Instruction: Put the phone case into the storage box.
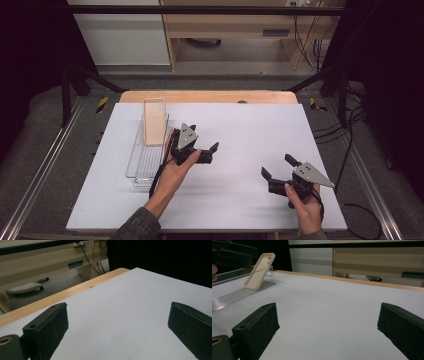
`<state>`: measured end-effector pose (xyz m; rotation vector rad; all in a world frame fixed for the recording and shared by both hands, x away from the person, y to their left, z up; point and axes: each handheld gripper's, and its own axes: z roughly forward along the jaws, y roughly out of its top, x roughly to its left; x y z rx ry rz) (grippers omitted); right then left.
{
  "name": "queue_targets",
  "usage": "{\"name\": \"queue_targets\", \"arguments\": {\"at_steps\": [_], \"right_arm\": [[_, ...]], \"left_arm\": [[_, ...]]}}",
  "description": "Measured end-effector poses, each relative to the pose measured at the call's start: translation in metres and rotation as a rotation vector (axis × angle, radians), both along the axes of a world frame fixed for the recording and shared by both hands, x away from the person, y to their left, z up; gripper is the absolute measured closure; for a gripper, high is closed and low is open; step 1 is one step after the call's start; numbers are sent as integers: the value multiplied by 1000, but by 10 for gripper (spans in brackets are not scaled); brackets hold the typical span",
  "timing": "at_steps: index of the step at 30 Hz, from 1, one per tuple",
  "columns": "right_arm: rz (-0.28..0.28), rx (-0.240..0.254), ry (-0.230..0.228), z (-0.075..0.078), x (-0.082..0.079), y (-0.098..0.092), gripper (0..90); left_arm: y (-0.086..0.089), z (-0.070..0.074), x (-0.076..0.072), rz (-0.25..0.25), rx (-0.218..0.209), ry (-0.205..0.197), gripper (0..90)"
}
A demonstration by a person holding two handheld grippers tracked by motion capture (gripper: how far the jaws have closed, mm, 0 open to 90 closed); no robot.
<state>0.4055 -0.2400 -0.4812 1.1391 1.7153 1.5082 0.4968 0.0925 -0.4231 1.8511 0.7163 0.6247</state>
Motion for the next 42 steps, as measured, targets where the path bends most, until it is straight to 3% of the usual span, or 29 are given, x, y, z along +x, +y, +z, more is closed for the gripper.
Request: {"name": "queue_targets", "arguments": {"at_steps": [12,31,42], "right_arm": [[7,-4,1,0,0,4,33],[16,-15,2,-1,0,9,32],[22,-13,1,-2,0,11,29]], "left_arm": [[-2,-3,-20,-40,-23,4,27],[10,-15,-50,-73,8,5,27],[23,-20,-74,-72,-21,3,27]]}}
